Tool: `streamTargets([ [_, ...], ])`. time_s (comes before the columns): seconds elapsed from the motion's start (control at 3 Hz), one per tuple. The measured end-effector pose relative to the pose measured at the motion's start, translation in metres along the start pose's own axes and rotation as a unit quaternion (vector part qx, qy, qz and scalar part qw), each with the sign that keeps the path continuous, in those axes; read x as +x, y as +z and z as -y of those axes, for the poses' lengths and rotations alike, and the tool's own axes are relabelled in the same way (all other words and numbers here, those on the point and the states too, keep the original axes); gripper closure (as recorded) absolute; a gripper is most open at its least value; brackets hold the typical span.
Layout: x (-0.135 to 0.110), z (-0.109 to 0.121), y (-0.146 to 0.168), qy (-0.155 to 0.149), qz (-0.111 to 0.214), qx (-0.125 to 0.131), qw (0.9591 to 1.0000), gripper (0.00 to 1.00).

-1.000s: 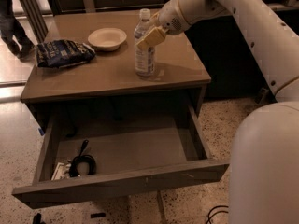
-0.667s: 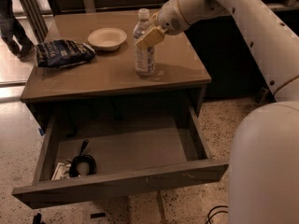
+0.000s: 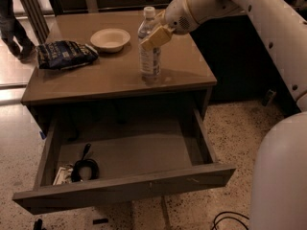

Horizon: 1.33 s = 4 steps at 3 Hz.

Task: Place blue plastic bottle into top drawer

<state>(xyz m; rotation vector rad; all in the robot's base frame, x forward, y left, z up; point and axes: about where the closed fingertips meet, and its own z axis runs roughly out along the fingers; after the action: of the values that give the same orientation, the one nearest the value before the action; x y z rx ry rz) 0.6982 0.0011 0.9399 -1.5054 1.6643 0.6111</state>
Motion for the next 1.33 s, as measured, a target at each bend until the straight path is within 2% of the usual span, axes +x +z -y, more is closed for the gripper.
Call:
streamTargets([
  [0.33, -0.017, -0.033, -0.021, -0.02, 0.011, 0.006, 0.9997, 1.0],
  [0.67, -0.025, -0.079, -0.041, -0.02, 0.015, 0.007, 0.9997, 1.0],
  [1.0, -0.02, -0.127, -0.058, -0.002, 0.004, 0.002, 1.0, 1.0],
  [1.33, -0.015, -0.134, -0.058, 0.002, -0.001, -0.001, 1.0, 1.0],
])
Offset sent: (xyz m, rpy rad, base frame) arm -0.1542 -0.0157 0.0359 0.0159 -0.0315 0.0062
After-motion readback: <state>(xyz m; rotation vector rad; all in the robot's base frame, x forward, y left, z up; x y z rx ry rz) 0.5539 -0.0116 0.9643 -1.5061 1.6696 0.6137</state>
